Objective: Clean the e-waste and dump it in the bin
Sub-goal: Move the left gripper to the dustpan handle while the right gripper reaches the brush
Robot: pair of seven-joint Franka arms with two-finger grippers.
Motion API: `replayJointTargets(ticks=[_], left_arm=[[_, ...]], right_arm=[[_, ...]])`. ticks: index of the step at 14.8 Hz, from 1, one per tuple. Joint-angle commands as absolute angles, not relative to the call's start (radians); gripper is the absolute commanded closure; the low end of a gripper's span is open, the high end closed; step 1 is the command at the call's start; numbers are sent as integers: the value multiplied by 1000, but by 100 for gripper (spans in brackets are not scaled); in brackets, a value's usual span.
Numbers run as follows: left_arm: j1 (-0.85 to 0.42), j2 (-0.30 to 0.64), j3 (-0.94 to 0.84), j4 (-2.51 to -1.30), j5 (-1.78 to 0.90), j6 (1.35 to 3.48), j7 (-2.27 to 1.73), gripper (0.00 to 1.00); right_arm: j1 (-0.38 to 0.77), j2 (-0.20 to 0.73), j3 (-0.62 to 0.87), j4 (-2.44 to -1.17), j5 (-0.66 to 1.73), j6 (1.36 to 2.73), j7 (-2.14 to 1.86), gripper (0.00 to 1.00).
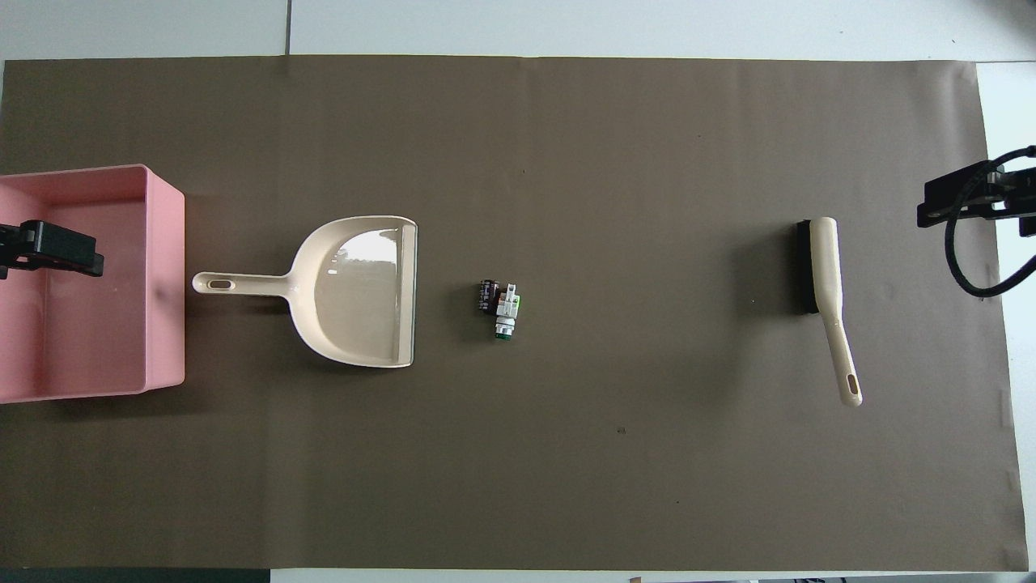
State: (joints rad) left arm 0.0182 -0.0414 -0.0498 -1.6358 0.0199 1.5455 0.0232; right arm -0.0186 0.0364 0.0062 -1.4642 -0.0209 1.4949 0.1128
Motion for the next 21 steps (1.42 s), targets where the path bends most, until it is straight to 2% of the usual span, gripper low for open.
replayJointTargets(ticks=[1,8,13,16,21], left_arm=[[17,-23,-52,-1620,5,1571,6,2],[15,-20,-52,-1600,26,1565,-37,1],[-8,-38,-61,-1637,55,1551,-43,1],[-6,-40,-61,-1643,55,1586,3,3],[-29,-64,-69,-1704,52,1647,413,4]], right_arm=[[-25,40,12,-1453,-9,1493,132,1],[-25,35,12,-1465,-9,1500,132,1],[-21,12,12,-1515,-9,1509,137,1],[-21,-53,12,-1659,-9,1589,133,1],[-35,-230,9,-2081,-8,1836,109,1]])
